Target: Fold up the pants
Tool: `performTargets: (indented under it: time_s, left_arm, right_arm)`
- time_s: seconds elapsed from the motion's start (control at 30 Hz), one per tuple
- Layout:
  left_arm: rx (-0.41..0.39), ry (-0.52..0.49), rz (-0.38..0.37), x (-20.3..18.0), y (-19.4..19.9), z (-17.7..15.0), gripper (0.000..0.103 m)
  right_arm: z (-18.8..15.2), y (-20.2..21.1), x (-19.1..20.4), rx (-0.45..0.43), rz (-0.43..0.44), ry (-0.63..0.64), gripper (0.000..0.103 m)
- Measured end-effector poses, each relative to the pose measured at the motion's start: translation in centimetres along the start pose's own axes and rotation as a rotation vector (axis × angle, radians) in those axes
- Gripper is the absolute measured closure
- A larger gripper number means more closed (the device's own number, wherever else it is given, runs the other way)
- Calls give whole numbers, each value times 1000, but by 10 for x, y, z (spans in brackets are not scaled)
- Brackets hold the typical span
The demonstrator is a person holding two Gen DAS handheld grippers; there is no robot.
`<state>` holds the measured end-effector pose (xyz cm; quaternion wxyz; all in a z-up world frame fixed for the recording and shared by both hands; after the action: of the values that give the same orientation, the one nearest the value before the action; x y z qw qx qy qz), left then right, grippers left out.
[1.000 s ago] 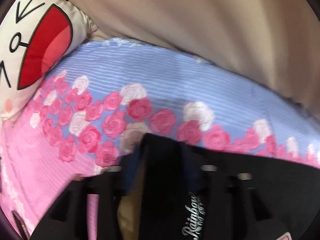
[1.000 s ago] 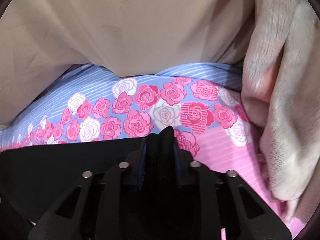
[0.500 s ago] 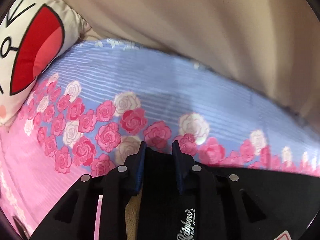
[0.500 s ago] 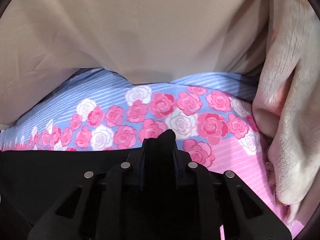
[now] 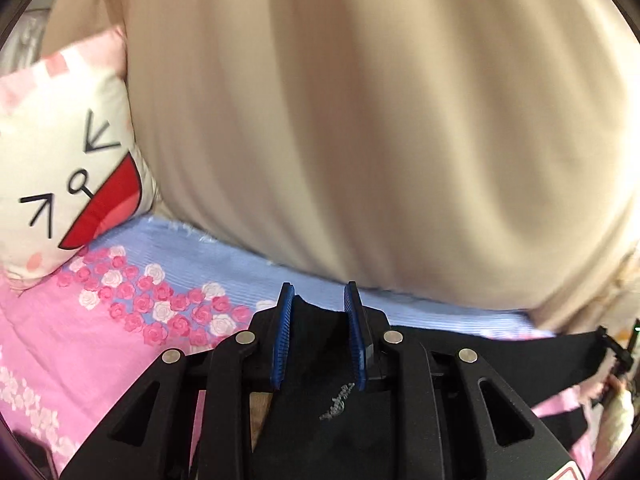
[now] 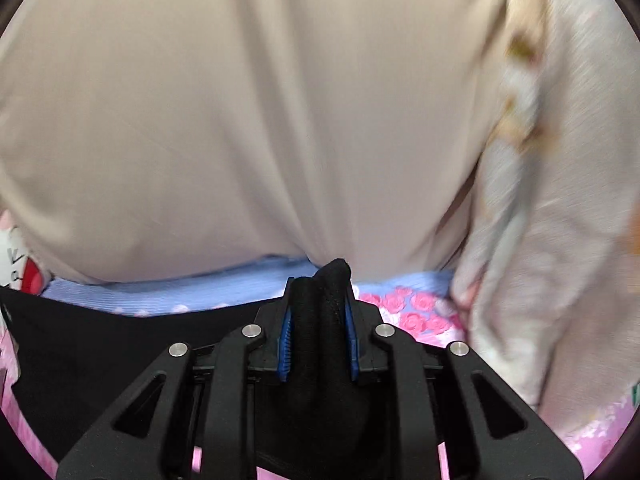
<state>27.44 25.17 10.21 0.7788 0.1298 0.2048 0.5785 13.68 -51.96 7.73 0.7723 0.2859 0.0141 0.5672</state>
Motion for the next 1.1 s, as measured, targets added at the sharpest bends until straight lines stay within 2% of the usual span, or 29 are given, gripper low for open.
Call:
performTargets:
  time_s: [0.13, 0.23, 0.3, 0.43, 0.57, 0.67, 0.7, 0.73, 0.83, 0.87, 0.93, 0.97, 1.0, 1.03, 1.1]
  left_arm:
    - [-44, -4, -37, 3, 64, -29, 81]
    - [11, 6, -17, 13, 89, -75, 81]
    - [78, 11, 11, 21, 91, -107, 81]
    - [254, 38, 79, 44, 77, -175, 80]
    - [345, 49, 110, 52, 67, -212, 80]
    - [358, 57, 114, 55, 78, -217, 77]
    - [345, 53, 155, 56, 89, -214, 78]
    - [328, 46, 182, 59, 97, -210, 78]
    - [251, 61, 288, 68, 134, -183, 78]
    - [228, 56, 299, 66, 143, -175, 78]
    - [183, 18, 300, 50, 151, -150, 78]
    - [173, -12, 289, 38, 148, -140, 78]
    - [169, -56, 274, 20, 141, -129, 78]
    - [172, -108, 267, -3, 129, -119, 78]
    - [204, -184, 262, -40, 104, -110, 77]
  right_arm:
    - [-24, 67, -3, -101, 2, 43, 84]
    - [-62, 98, -25, -95, -24, 56, 83]
    - [-90, 113, -52, -33, -37, 28, 83]
    - [-145, 96, -85, 138, -86, -11, 82]
    - [-179, 97, -98, 229, -85, -64, 76]
    - [-175, 119, -116, 196, -63, -136, 61]
    - [-173, 130, -121, 179, -65, -155, 51]
    - [-171, 140, -125, 166, -73, -171, 46]
    - [-163, 179, -147, 88, -98, -250, 43]
    - [-159, 196, -156, 52, -86, -301, 43]
    - [-152, 215, -167, 3, -28, -379, 42]
    - [-145, 220, -171, -9, 30, -429, 38]
    - [-142, 218, -170, 1, 40, -442, 33]
    - [-138, 212, -168, 29, 28, -449, 33]
    - [-135, 184, -151, 149, -49, -410, 33]
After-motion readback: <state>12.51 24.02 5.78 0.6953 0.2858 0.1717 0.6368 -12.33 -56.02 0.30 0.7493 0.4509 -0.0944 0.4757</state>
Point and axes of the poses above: each gripper's, at about its wrist camera, not at the fingertips, and y roughly against the way its jaws point, x to its left, z to its top, the point moved 1 cm from there along -y, roughly the way its jaws point, and after that the axes turned 11 degrees about -y, right-handed, at the moved point
